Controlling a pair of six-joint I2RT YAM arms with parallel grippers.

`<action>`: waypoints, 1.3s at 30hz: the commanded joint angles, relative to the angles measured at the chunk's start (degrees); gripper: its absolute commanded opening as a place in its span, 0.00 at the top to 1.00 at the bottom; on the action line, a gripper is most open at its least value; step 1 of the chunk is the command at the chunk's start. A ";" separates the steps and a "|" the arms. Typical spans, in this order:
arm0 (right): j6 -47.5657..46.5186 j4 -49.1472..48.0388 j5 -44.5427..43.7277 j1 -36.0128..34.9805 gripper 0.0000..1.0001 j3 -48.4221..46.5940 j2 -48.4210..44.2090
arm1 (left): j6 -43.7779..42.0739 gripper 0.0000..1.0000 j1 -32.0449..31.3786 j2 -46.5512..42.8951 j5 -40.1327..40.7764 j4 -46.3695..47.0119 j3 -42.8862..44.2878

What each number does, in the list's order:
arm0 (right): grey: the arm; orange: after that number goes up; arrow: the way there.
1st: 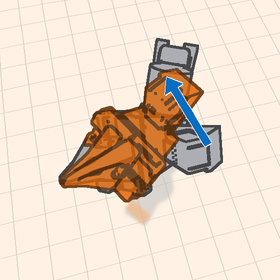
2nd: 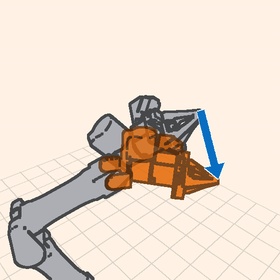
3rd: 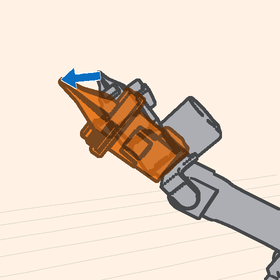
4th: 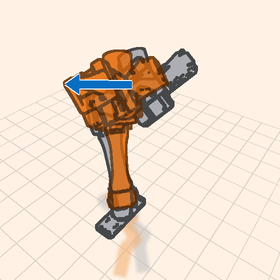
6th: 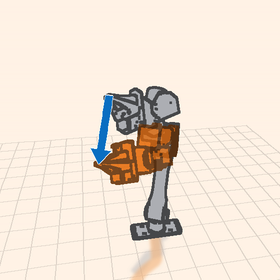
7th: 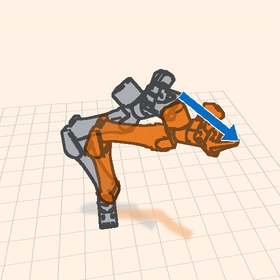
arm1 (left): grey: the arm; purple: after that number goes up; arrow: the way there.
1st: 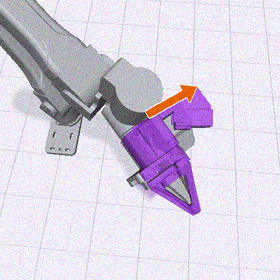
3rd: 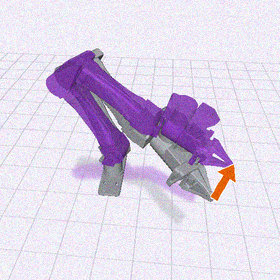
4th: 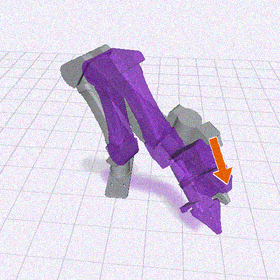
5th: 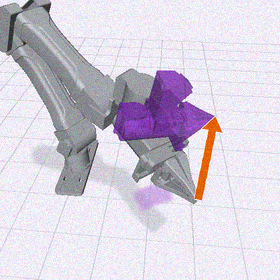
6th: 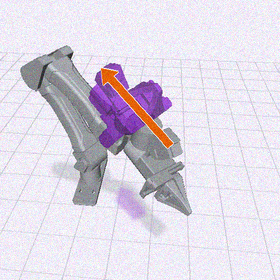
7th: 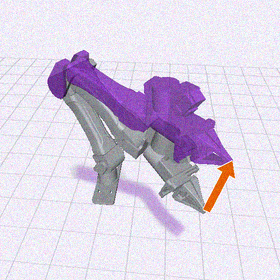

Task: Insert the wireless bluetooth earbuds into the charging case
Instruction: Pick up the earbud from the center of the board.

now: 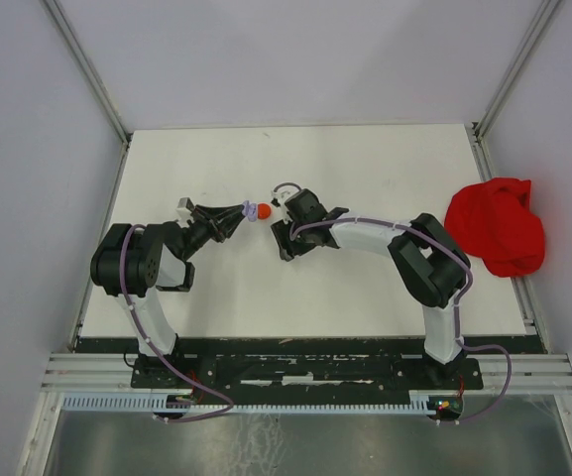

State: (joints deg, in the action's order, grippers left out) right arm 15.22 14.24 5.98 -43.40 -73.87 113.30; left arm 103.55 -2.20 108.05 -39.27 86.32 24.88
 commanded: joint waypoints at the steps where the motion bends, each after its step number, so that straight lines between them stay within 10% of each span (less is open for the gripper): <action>1: 0.63 -1.46 -0.88 -0.28 0.37 -3.37 1.32 | 1.67 0.97 0.44 -1.79 -1.16 5.31 -0.30; 39: -7.98 27.07 -6.36 1.03 0.46 -23.61 7.29 | -0.01 0.97 0.45 -3.39 -1.56 2.28 0.01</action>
State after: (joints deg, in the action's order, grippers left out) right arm 8.56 38.74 -1.02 -42.63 -94.21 119.70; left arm 103.53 -1.96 107.39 -39.59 86.32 24.88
